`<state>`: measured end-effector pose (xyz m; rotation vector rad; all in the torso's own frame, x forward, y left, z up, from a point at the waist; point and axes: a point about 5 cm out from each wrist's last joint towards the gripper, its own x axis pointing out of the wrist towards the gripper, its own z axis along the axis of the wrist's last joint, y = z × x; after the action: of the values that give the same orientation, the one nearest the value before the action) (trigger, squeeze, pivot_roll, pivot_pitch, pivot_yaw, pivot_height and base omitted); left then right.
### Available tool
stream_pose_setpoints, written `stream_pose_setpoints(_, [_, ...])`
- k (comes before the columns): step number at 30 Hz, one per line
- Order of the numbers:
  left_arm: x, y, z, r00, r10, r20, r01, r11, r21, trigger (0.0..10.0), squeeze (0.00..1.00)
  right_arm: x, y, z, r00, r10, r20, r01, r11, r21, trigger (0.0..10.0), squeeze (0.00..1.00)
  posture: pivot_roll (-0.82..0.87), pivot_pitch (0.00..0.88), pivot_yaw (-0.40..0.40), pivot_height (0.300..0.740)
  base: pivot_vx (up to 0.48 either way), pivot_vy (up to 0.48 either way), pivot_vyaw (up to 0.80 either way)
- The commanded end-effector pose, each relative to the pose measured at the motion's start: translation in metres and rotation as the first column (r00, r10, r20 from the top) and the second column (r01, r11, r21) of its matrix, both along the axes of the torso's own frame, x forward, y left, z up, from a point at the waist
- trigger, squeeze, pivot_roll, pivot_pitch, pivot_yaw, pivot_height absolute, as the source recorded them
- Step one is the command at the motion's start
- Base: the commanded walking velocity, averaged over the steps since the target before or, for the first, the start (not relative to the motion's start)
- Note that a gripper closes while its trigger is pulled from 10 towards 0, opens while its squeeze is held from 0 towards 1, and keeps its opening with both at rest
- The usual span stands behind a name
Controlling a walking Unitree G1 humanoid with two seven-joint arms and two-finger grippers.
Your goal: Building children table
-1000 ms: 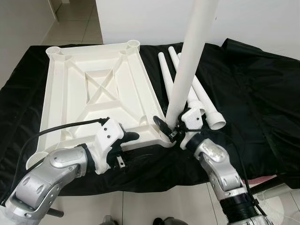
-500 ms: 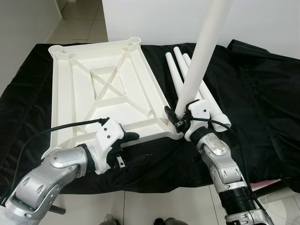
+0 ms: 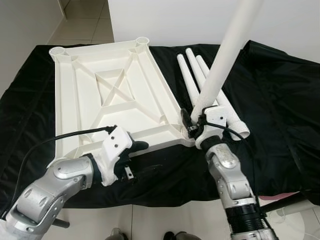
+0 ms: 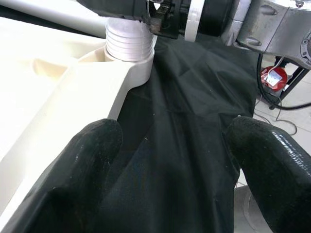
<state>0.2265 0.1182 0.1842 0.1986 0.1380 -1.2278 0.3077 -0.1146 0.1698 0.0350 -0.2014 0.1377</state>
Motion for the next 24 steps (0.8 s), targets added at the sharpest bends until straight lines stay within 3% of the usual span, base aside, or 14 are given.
stream_pose_setpoints(1, [-0.003, -0.003, 0.001, 0.999, -0.031, 0.006, 0.031, 0.999, 0.012, 10.0, 0.00, -0.003, -0.018, -0.030, 0.983, -0.115, -0.142, 0.117, 0.993, 0.011, 10.0, 0.00, -0.02, 0.170, -0.017, 0.740, 0.000, 0.000, 0.00])
stream_pose_setpoints(3, [-0.004, -0.003, 0.001, 0.999, -0.034, 0.009, 0.034, 0.999, 0.012, 10.0, 0.00, -0.006, -0.015, -0.028, 0.971, -0.211, -0.112, 0.213, 0.977, 0.008, 10.0, 0.00, -0.01, 0.155, -0.022, 0.740, 0.000, 0.000, 0.00])
stream_pose_setpoints(8, [-0.002, -0.003, 0.002, 0.999, -0.031, 0.012, 0.031, 0.999, 0.009, 10.0, 0.00, -0.008, -0.006, -0.029, 0.950, -0.281, -0.134, 0.286, 0.958, 0.021, 10.0, 0.00, -0.01, 0.170, -0.028, 0.740, 0.000, 0.000, 0.00])
stream_pose_setpoints(12, [-0.002, -0.004, 0.002, 1.000, -0.027, 0.011, 0.027, 1.000, 0.003, 10.0, 0.00, -0.007, 0.001, -0.028, 0.953, -0.273, -0.133, 0.277, 0.961, 0.013, 10.0, 0.00, -0.02, 0.180, -0.021, 0.740, 0.000, 0.000, 0.00])
stream_pose_setpoints(18, [-0.001, -0.006, 0.002, 1.000, -0.028, 0.013, 0.028, 1.000, 0.002, 10.0, 0.00, -0.006, -0.004, -0.022, 0.961, -0.254, -0.111, 0.260, 0.965, 0.038, 10.0, 0.00, -0.02, 0.179, -0.026, 0.740, 0.000, 0.000, 0.00])
stream_pose_setpoints(19, [-0.002, -0.008, 0.002, 0.999, -0.032, 0.013, 0.032, 0.999, -0.001, 10.0, 0.00, -0.005, -0.003, -0.019, 0.978, -0.195, -0.079, 0.200, 0.978, 0.060, 10.0, 0.94, -0.03, 0.175, -0.024, 0.740, 0.000, 0.000, 0.00])
stream_pose_setpoints(24, [-0.002, -0.011, 0.001, 0.999, -0.037, 0.014, 0.037, 0.999, -0.008, 10.0, 0.00, -0.005, -0.007, -0.011, 0.990, -0.137, -0.019, 0.138, 0.988, 0.062, 10.0, 1.00, -0.03, 0.170, -0.025, 0.740, 0.000, 0.000, 0.00])
